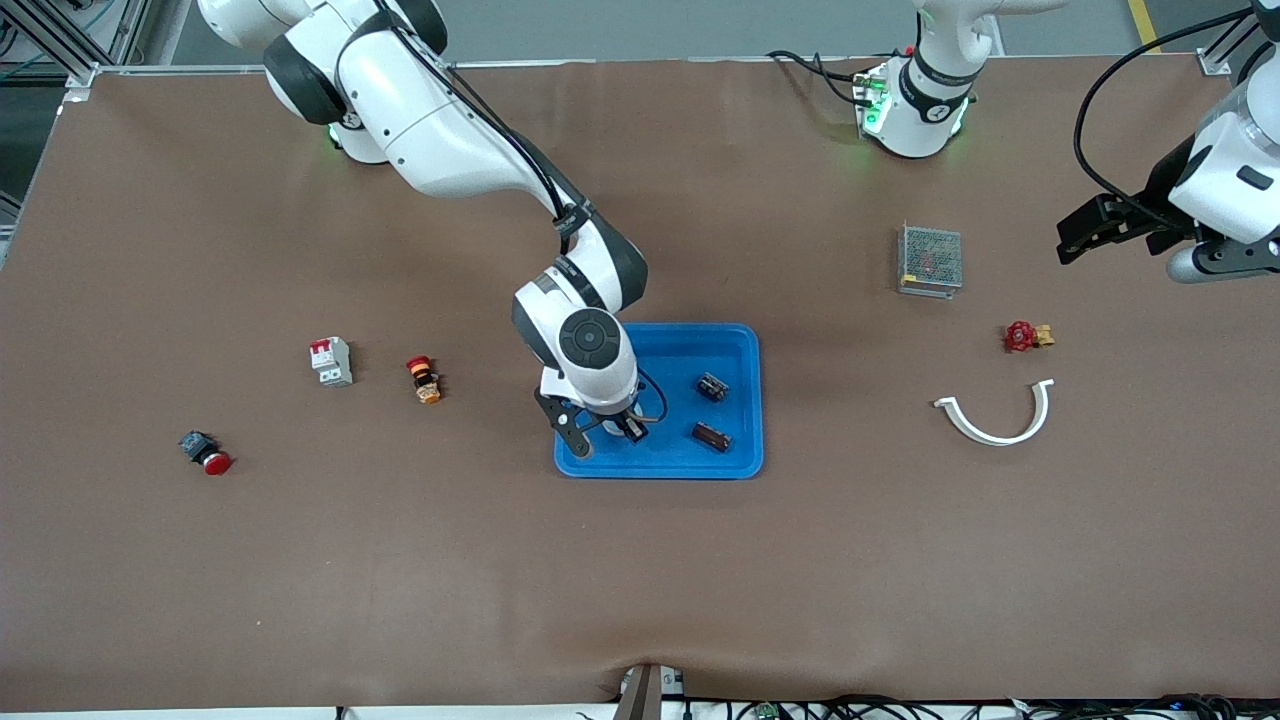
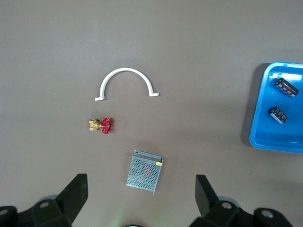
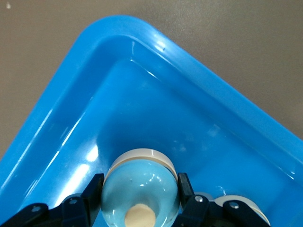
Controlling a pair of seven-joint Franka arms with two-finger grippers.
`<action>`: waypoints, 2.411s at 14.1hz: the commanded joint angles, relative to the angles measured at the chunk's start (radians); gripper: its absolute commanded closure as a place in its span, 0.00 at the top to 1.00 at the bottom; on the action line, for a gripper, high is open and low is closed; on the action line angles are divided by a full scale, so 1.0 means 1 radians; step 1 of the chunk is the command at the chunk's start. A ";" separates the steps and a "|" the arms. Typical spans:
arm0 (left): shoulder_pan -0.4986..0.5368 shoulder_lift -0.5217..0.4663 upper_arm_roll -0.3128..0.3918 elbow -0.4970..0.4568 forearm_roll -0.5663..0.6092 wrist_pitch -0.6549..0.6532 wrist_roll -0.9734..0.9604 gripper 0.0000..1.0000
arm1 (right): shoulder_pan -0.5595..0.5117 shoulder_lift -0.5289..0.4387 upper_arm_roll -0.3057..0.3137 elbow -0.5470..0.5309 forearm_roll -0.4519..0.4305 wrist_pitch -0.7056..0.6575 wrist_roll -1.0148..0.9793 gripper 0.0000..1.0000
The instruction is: Place electrolytic capacitor and blue bell in tray
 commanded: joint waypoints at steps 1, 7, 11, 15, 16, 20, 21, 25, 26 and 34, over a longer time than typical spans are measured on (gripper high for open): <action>0.005 -0.003 -0.002 -0.002 -0.009 -0.011 0.003 1.00 | 0.012 0.029 -0.014 0.038 -0.021 0.004 0.025 0.00; 0.004 -0.003 -0.002 -0.003 -0.009 -0.011 0.003 1.00 | 0.012 0.033 -0.014 0.031 -0.033 0.016 0.025 0.48; 0.005 -0.003 -0.002 -0.003 -0.009 -0.011 0.003 1.00 | 0.014 0.033 -0.012 0.031 -0.077 0.016 0.024 1.00; 0.005 -0.003 -0.001 -0.003 -0.007 -0.011 0.003 1.00 | -0.001 0.026 -0.011 0.036 -0.073 0.006 0.005 1.00; 0.005 -0.003 -0.001 -0.002 -0.007 -0.011 0.003 1.00 | -0.011 0.014 -0.009 0.036 -0.070 0.001 -0.014 1.00; 0.005 -0.006 -0.001 -0.002 -0.007 -0.011 0.003 1.00 | -0.072 -0.037 0.017 0.044 -0.053 -0.109 -0.241 1.00; 0.004 -0.007 -0.002 0.000 -0.005 -0.008 0.003 1.00 | -0.099 -0.051 0.035 0.044 -0.044 -0.134 -0.296 1.00; 0.004 -0.014 -0.005 -0.002 -0.001 -0.009 0.001 1.00 | -0.156 -0.105 0.048 0.045 -0.045 -0.234 -0.511 1.00; 0.004 -0.014 -0.005 -0.003 0.001 -0.009 0.003 1.00 | -0.167 -0.114 0.046 0.045 -0.045 -0.243 -0.571 1.00; 0.004 -0.018 -0.007 -0.003 0.001 -0.017 0.001 1.00 | -0.311 -0.201 0.040 0.036 -0.041 -0.324 -1.249 1.00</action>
